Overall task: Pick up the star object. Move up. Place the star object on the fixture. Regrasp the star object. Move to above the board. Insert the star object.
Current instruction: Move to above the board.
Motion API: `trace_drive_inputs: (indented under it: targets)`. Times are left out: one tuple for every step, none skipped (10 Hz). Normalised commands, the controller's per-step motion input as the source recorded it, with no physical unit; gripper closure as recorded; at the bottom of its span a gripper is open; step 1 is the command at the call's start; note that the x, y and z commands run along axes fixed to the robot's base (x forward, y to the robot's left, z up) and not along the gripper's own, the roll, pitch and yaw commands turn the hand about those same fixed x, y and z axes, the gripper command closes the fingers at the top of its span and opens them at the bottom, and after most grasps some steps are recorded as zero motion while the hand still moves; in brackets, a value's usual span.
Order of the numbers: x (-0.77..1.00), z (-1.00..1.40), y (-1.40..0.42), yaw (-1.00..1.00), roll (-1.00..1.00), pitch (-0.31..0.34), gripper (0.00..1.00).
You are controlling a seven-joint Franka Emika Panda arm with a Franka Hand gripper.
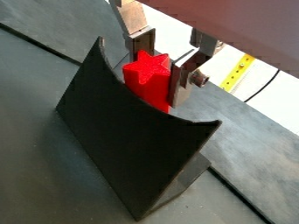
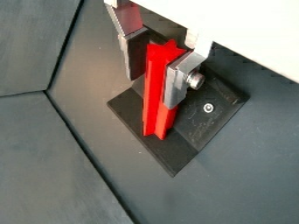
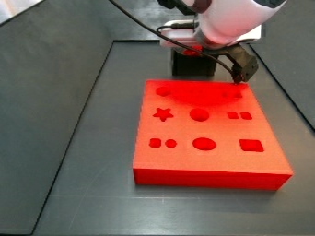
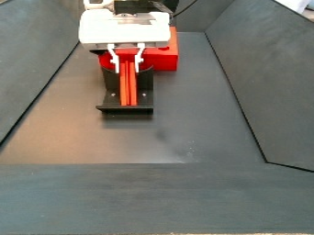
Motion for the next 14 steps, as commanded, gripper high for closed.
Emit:
trace_drive_inputs:
  targets:
    - [-0.10,1.00,0.18,-0.10,-0.11,0.111,1.00]
    - [-0.10,1.00,0.18,-0.07,-0.13,0.106,1.00]
    - [-0.10,1.00,0.17,-0.01,-0.12,0.099,1.00]
    - [-0.10,1.00,0.17,0.00,-0.12,0.101,1.00]
    - [-0.10,1.00,0.16,0.03,-0.10,0.096,1.00]
    - [-0.10,1.00,0.16,0.05,-0.07,0.085,1.00]
    - [-0.10,1.00,0.15,0.06,-0.06,0.075,1.00]
    - [-0.09,1.00,0.15,0.06,-0.06,0.066,1.00]
    - [-0.09,1.00,0.14,0.06,-0.05,0.049,1.00]
    - [-0.09,1.00,0.14,0.06,-0.05,0.036,1.00]
    - [-0.09,1.00,0.13,0.06,-0.06,0.020,1.00]
    - [-0.09,1.00,0.12,0.05,-0.06,0.008,1.00]
    - [-0.09,1.00,0.12,0.04,-0.06,0.000,1.00]
    - [-0.09,1.00,0.11,0.03,-0.06,-0.002,1.00]
